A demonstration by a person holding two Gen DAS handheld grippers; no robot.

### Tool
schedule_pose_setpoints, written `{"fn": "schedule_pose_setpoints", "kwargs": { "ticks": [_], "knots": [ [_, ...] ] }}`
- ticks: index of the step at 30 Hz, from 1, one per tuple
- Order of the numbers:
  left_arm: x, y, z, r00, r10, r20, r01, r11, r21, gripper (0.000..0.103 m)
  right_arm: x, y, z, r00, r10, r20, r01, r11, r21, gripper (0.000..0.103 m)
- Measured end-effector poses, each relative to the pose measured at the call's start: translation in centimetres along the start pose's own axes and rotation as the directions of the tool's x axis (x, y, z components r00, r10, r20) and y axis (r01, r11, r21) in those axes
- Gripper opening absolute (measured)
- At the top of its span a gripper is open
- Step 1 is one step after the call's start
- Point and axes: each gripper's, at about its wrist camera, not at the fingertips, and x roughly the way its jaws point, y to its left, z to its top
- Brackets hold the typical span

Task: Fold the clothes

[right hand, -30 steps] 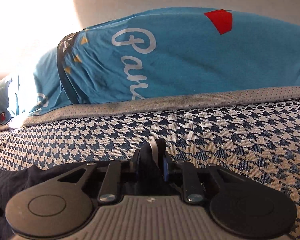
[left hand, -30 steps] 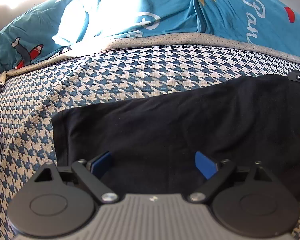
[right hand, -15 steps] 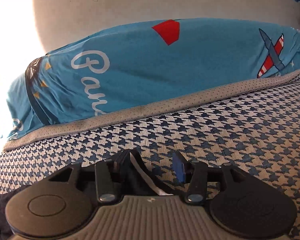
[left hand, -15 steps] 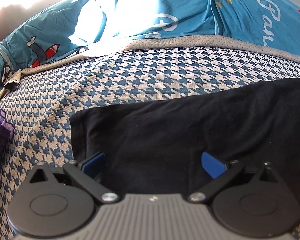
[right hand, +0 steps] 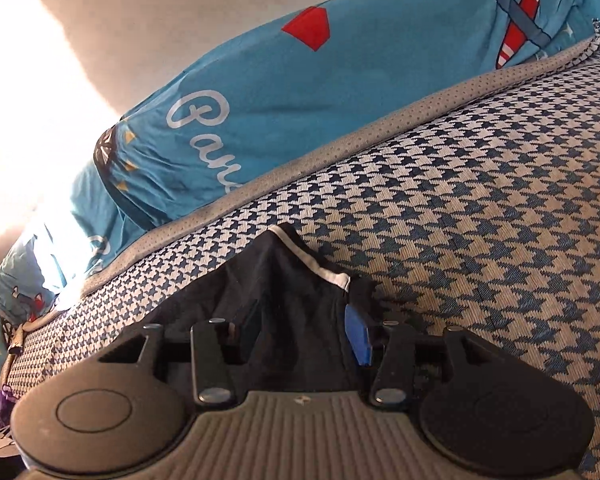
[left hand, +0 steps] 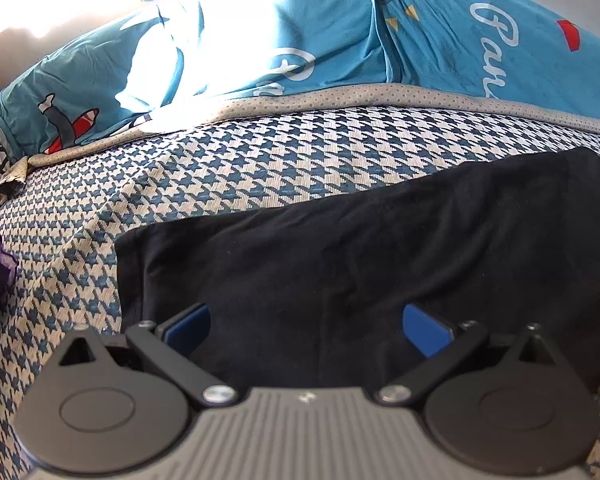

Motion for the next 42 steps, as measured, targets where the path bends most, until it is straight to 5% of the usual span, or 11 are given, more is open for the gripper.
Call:
{"fn": "schedule_pose_setpoints", "kwargs": {
  "ticks": [4,7,16,23,29,31,42],
  "knots": [
    [-0.4,0.1,-0.7,0.999,-0.031,-0.014,0.031,0.999,-0.018,0.103,0.7,0.2,-1.3,0.997,-0.024,-0.078,0.021,0.999,-0.031,0.045],
    [-0.3,0.4,-1.9,0.999,-0.025,-0.046,0.023,0.999,-0.049,0.103,1.3,0.5,-2.4,0.99,-0.109,-0.093,0.099,0.99,-0.1,0.027],
    [-2.4,0.4,-5.5,1.0,-0.006,-0.01,0.006,0.999,-0.051,0.103,0.5,3.1,-4.5,0.973,-0.224,-0.06,0.202,0.946,-0.255,0.027],
    [-3.7,0.5,-7.2,1.0,0.006,0.018,-0.005,0.998,-0.059,0.103,-1.2,5.7,-5.8,0.984,-0.179,-0.004,0.169,0.934,-0.316,0.035],
    [-4.3,0.4,-7.9,1.0,0.02,0.024,-0.018,0.998,-0.064,0.103,0.1,6.7,-7.9,0.973,-0.198,-0.116,0.127,0.885,-0.448,0.045],
    [-4.4,0.4,-8.2,0.999,0.022,0.023,-0.02,0.997,-0.069,0.103,0.0,6.9,-8.5,0.973,-0.212,-0.096,0.136,0.853,-0.504,0.047],
    [-6.4,-0.7,-8.6,0.997,-0.018,0.079,0.024,0.996,-0.08,0.103,-2.8,7.1,-8.4,0.982,-0.177,-0.066,0.13,0.888,-0.44,0.048]
  ]
}}
